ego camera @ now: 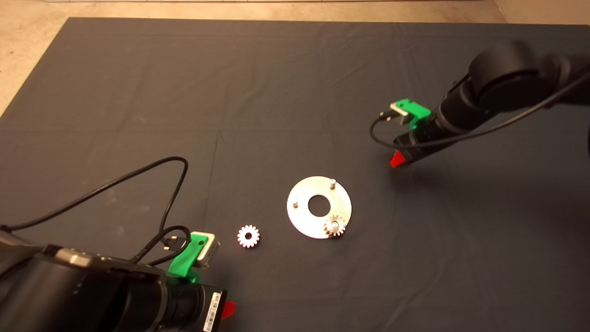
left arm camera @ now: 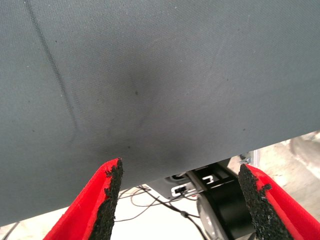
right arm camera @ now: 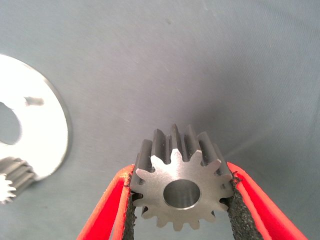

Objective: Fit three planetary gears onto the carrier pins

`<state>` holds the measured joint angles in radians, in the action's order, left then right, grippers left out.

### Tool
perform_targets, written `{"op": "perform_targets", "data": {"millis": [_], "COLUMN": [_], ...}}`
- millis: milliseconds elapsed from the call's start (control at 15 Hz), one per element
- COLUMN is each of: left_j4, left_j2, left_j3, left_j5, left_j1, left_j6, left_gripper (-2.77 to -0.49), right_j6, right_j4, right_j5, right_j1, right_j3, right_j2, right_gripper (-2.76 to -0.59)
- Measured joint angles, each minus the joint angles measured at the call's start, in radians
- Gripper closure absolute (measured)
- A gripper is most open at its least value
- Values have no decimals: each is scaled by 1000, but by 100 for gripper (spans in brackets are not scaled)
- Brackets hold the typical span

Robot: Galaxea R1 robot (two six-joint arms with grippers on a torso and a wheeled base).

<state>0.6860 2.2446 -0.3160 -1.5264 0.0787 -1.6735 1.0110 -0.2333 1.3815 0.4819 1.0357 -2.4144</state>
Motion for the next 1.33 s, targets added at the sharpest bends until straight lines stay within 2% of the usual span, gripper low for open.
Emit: {"op": "perform_targets", "data": {"millis": [200, 267, 400, 467, 533, 600, 733, 800, 933, 1067, 1333], "left_j4": [0, 1, 1, 0, 1, 1, 1, 1, 1, 1, 1], "left_j2": [-1, -1, -1, 0, 2, 5, 10, 13, 27, 45, 65], "left_j3": [0, 0, 0, 0, 0, 0, 0, 0, 0, 0, 0], "left_j5": [0, 0, -1, 0, 0, 1, 0, -1, 0, 0, -1], "left_j1": [3, 5, 5, 5, 5, 5, 5, 5, 15, 22, 30], "left_j6": [23, 27, 32, 33, 34, 34, 35, 35, 37, 37, 37], "left_gripper": [-162, -162, -162, -162, -162, -162, -162, -162, -162, -162, -162], "right_j6": [8, 8, 7, 8, 8, 8, 8, 8, 8, 29, 65], "right_j4": [47, 54, 61, 65, 65, 65, 64, 65, 66, 66, 60], "right_j5": [-2, -7, -20, -14, 2, 8, 4, 5, 9, 38, 109], "right_j1": [-19, -19, -18, -19, -19, -19, -20, -20, -40, -77, -73], "right_j3": [-1, -3, -13, -13, -13, -13, -21, -45, -89, -112, -116], "right_j2": [-107, -141, -165, -162, -153, -146, -151, -155, -158, -174, -235], "right_gripper": [-105, -103, -103, -103, -103, -103, -103, -103, -103, -103, -103]}}
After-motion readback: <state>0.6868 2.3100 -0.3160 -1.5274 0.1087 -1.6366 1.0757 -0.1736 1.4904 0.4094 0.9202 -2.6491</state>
